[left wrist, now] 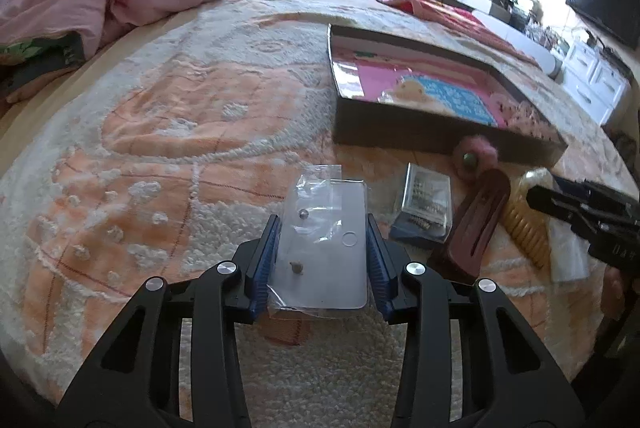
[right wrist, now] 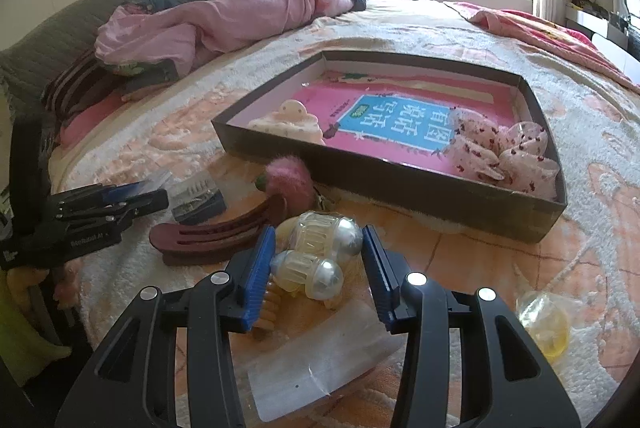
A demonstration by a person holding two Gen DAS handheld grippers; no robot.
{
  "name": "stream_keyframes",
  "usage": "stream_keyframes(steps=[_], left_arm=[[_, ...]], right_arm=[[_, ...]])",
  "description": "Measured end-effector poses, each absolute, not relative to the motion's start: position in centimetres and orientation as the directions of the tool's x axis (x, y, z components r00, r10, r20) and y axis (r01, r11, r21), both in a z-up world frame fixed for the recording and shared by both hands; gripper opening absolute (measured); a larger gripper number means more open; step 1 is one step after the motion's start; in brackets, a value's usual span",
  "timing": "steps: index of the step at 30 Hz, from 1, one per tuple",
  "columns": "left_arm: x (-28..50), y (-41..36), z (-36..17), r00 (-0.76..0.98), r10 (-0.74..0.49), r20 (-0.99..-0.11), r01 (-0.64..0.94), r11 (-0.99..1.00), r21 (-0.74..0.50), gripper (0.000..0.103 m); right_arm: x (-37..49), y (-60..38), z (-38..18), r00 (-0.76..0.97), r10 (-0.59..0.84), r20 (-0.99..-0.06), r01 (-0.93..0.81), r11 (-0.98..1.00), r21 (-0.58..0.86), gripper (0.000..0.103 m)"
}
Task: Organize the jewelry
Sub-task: 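Carry the pin packet with the left tool while the right tool carries the hair ties over the box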
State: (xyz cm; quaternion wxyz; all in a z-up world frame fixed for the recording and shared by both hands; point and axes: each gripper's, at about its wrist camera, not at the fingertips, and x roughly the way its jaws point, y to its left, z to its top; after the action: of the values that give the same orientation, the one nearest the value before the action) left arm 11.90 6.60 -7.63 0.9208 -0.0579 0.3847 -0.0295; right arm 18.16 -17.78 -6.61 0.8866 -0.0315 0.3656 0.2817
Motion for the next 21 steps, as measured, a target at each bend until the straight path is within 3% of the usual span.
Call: stream_keyframes(steps=[21], left_arm=[[12.2, 2.7, -3.2, 0.763, -0.153, -0.629, 0.072, 0.986, -0.152, 0.032]], right_arm=[[18.3, -20.8, -4.0, 0.641, 0.474, -0.604, -0.486, 0.86, 0.159, 0.042]])
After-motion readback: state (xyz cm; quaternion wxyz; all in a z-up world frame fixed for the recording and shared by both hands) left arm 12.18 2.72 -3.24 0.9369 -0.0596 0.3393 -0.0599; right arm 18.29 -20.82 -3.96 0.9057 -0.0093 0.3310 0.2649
